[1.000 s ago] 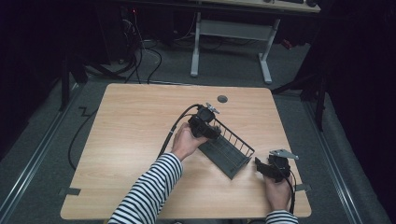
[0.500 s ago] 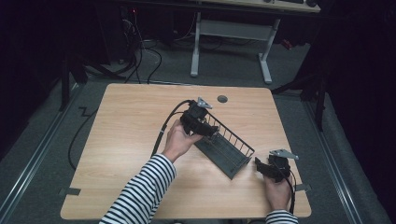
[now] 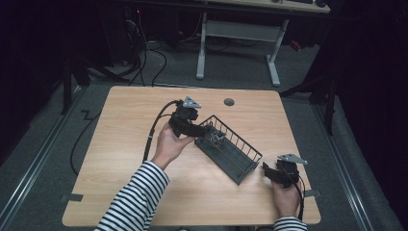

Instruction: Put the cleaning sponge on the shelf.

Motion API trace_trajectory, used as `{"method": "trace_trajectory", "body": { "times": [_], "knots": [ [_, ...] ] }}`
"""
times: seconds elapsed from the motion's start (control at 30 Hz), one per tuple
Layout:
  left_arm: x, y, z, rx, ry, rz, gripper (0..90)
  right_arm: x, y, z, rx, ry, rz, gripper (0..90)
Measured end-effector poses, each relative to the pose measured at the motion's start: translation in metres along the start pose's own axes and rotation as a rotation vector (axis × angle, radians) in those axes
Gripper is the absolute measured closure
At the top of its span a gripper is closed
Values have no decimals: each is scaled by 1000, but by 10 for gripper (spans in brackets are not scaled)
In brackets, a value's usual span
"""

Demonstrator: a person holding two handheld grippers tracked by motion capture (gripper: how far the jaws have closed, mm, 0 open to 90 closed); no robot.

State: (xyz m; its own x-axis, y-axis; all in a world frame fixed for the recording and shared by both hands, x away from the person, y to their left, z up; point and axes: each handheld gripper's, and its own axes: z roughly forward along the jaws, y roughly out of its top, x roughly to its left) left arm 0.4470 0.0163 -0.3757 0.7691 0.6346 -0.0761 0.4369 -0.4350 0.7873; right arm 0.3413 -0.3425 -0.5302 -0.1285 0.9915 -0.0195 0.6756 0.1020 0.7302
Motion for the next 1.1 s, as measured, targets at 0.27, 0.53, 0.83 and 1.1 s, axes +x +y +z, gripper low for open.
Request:
{"method": "trace_trajectory", "body": {
  "times": [0.27, 0.53, 0.83, 1.1],
  "knots": [
    [8, -8, -19, -31, 3, -19, 327, 0, 0, 0, 0, 0, 0, 370],
    [19, -17, -39, -48, 14, -40, 327, 0, 0, 0, 0, 0, -1, 370],
    [27, -27, -62, -53, 36, -53, 327, 0, 0, 0, 0, -1, -2, 370],
    [30, -32, -79, -67, 52, -53, 326, 0, 0, 0, 0, -1, -2, 370]
  ]
}}
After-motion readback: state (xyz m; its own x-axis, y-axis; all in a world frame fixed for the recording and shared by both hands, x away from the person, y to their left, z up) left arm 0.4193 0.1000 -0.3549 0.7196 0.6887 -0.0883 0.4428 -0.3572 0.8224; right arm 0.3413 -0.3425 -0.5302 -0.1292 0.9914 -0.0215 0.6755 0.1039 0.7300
